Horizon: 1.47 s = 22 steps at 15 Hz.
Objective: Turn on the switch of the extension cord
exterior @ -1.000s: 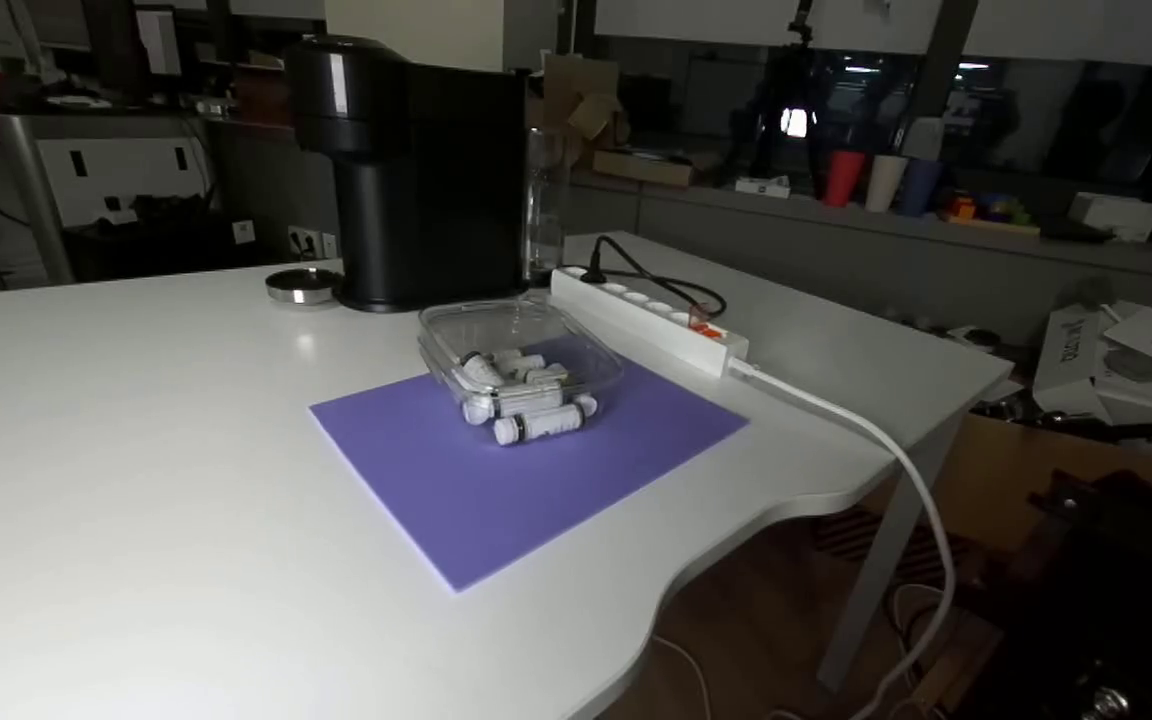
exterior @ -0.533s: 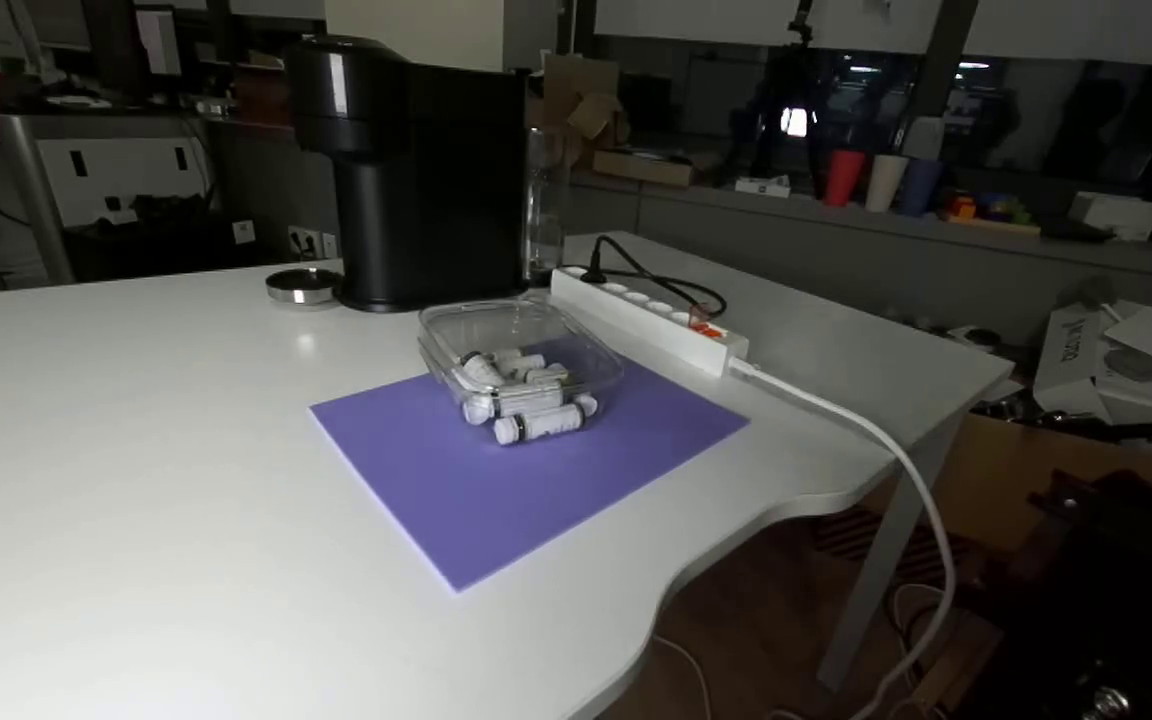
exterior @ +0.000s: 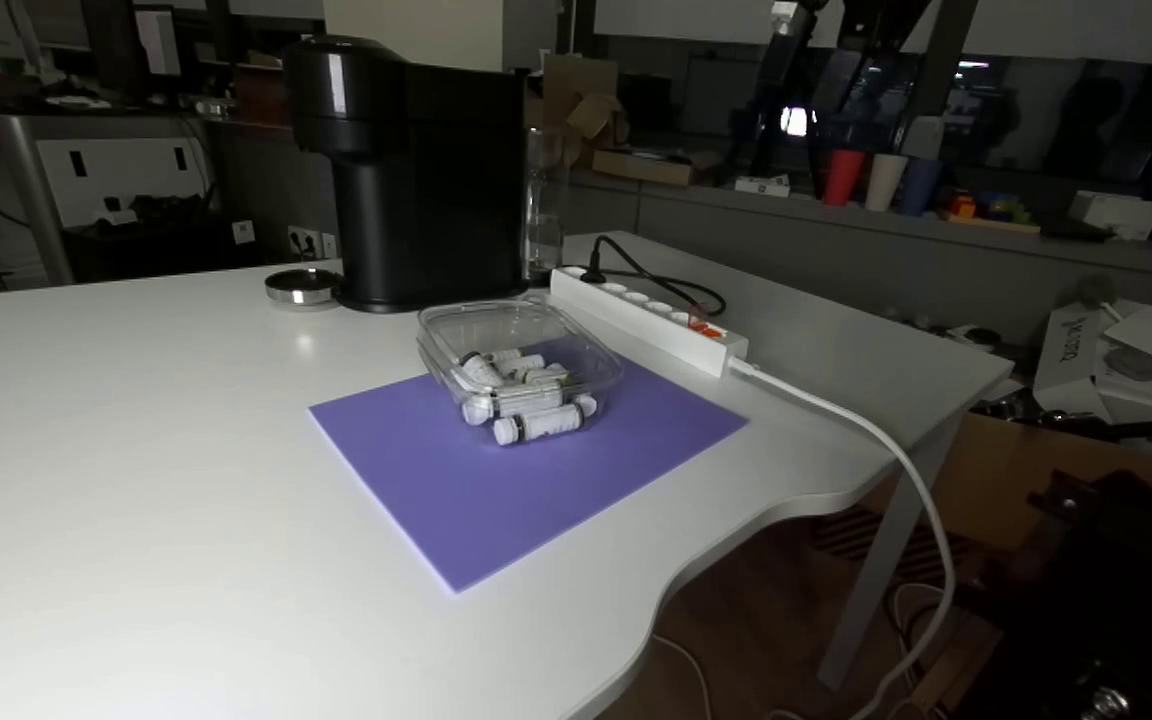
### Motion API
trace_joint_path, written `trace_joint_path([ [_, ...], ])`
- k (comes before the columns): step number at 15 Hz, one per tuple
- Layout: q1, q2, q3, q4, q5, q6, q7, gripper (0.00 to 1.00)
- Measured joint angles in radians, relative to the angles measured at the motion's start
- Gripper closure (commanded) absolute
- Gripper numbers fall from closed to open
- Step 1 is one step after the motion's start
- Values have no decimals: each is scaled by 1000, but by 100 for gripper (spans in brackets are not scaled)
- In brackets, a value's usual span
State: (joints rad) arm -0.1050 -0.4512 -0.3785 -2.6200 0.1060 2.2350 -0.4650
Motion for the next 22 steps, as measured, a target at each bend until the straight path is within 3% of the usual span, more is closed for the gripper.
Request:
trace_joint_path([
  [4, -26, 41, 10, 42, -66, -37, -21, 98],
  [9, -63, 152, 22, 115, -183, -21, -23, 99],
  [18, -66, 201, 41, 145, -167, -5, -23, 100],
  [22, -75, 287, 32, 173, -113, 55, -36, 100],
])
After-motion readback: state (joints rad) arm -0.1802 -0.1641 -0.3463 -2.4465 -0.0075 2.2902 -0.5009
